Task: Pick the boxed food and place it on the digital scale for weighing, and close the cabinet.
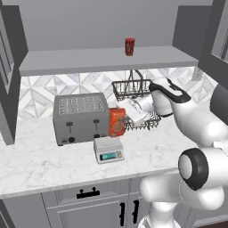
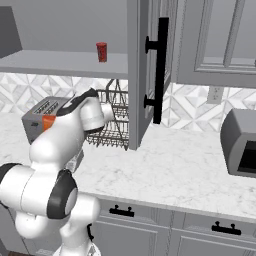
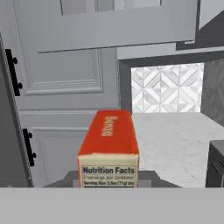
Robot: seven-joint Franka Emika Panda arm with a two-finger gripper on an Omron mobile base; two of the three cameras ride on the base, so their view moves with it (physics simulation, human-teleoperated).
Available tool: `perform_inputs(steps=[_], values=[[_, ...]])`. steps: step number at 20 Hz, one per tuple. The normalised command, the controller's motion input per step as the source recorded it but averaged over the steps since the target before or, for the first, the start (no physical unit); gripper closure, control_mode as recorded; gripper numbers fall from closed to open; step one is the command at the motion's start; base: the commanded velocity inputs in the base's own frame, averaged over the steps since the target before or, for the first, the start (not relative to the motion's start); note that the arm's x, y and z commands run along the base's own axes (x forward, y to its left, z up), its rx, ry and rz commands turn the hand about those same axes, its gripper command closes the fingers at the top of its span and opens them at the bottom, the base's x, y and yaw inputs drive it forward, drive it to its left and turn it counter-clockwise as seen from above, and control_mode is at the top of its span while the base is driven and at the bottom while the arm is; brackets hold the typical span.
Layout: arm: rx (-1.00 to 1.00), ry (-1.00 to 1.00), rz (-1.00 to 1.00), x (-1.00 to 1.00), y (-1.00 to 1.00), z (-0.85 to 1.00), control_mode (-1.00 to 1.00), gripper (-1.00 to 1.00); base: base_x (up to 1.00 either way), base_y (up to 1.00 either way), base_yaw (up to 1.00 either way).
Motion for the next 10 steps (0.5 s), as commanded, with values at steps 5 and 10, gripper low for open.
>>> perform_inputs(steps=[5,10], values=[[0.0,0.01,-0.07,0.0,-0.03,-0.14,-1.0,1.0,0.0,0.0,0.0],[-0.01,0.04,0.0,0.0,0.0,-0.29,-1.0,1.0,0.0,0.0,0.0]])
